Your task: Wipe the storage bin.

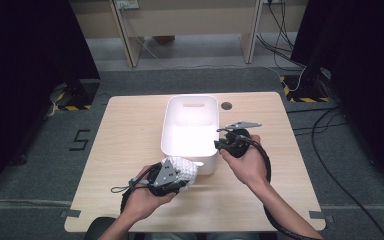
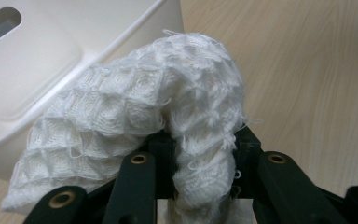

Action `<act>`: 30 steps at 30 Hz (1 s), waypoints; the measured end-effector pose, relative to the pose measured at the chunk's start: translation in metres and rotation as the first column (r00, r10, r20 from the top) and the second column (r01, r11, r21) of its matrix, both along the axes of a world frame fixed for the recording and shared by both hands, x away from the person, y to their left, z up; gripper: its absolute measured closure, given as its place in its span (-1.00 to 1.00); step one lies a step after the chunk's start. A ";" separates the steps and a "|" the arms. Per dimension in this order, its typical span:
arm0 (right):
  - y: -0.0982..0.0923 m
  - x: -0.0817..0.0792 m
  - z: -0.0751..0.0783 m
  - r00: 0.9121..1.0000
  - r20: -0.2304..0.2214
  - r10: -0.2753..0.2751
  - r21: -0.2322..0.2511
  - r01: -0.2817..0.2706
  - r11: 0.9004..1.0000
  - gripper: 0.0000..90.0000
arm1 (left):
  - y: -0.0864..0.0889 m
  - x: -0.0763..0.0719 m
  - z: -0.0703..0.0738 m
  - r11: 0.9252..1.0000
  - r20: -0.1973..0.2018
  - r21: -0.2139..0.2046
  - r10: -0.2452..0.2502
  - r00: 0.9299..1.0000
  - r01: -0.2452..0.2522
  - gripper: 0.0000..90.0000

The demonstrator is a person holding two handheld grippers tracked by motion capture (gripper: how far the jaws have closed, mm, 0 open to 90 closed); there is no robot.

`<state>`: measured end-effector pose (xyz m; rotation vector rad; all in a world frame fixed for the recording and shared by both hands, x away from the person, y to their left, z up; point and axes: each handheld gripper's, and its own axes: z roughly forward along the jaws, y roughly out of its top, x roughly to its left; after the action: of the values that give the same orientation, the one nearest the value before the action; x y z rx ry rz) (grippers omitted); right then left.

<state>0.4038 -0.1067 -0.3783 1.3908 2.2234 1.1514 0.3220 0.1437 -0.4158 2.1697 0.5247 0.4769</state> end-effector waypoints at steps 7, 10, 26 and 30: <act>0.000 0.000 0.000 1.000 0.000 0.000 0.000 0.000 1.000 0.70 | -0.002 0.004 0.001 1.000 -0.006 -0.007 -0.005 1.000 0.005 0.52; 0.000 0.000 0.000 1.000 -0.001 -0.001 0.000 0.001 1.000 0.70 | -0.006 0.005 0.001 1.000 -0.007 -0.009 -0.010 1.000 0.010 0.52; 0.000 0.000 0.000 1.000 0.001 -0.001 0.001 0.001 1.000 0.70 | -0.024 0.010 -0.002 0.999 -0.015 -0.005 -0.047 0.999 0.047 0.52; 0.000 0.000 0.000 1.000 0.002 0.000 -0.001 0.000 1.000 0.70 | -0.024 0.011 -0.004 0.999 -0.017 -0.001 -0.049 0.999 0.049 0.52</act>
<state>0.4035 -0.1066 -0.3785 1.3889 2.2216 1.1515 0.3331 0.1198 -0.4202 2.1826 0.4797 0.4314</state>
